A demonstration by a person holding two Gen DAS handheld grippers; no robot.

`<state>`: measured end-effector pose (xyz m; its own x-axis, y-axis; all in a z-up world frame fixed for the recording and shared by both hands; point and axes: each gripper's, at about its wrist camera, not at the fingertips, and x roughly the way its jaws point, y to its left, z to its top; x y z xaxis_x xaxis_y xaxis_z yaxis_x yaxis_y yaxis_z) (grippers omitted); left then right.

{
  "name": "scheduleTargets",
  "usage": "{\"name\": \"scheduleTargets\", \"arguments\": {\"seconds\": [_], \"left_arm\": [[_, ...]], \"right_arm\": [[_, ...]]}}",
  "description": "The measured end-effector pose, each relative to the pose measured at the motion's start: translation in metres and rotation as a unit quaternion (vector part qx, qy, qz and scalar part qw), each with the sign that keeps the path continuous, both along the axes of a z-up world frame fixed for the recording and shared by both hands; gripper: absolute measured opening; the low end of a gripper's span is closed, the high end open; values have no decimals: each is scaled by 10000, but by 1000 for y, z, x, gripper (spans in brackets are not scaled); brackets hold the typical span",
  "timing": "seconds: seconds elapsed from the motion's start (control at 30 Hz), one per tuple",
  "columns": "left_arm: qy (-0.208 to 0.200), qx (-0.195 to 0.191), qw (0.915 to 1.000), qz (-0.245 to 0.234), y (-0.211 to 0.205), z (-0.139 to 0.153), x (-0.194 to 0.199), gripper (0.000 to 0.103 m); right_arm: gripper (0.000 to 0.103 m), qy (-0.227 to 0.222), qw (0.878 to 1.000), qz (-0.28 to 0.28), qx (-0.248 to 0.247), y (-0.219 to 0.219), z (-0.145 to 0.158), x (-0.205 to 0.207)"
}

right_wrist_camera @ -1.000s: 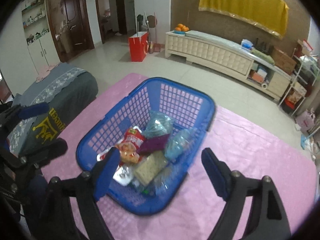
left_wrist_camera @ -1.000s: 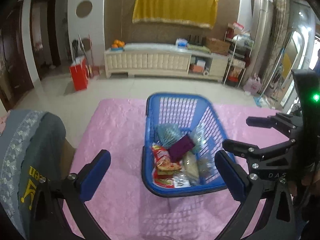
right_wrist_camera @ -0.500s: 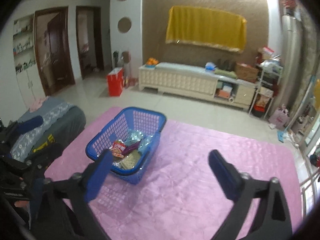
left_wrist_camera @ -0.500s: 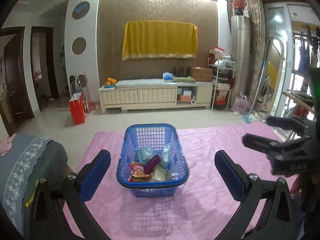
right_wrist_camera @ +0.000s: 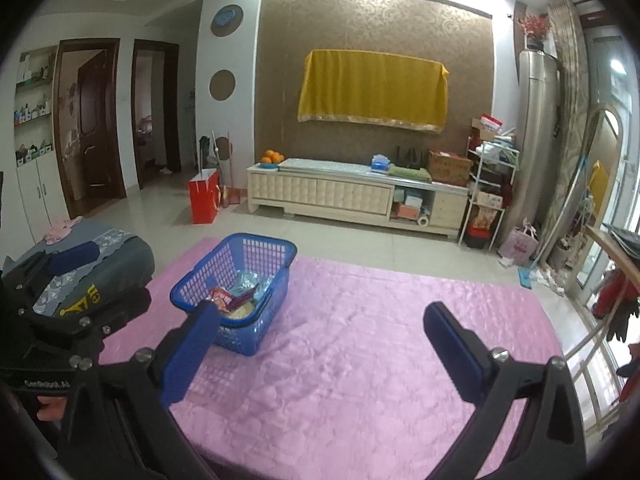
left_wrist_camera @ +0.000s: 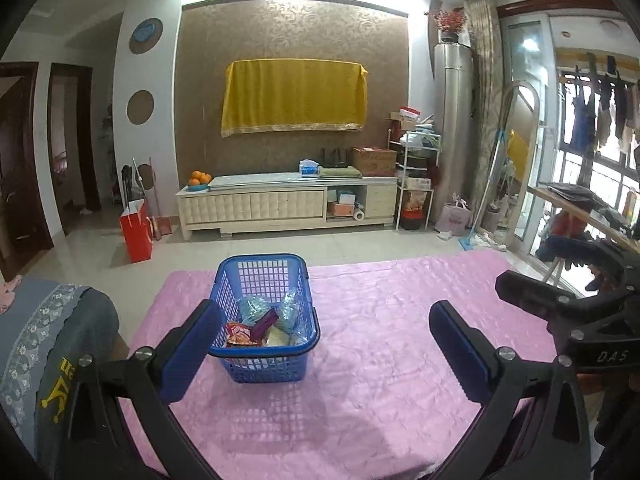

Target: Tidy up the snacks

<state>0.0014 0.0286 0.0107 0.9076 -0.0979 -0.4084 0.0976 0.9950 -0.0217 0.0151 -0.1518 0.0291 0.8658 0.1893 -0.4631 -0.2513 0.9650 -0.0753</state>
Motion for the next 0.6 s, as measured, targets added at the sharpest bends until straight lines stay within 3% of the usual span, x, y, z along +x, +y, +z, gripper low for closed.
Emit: {"name": "scheduleTargets", "arguments": {"seconds": [0.6], "left_arm": [[125, 90, 9996, -217, -15, -6, -21, 103]], "right_arm": [[103, 38, 9998, -147, 96, -8, -14, -32]]}}
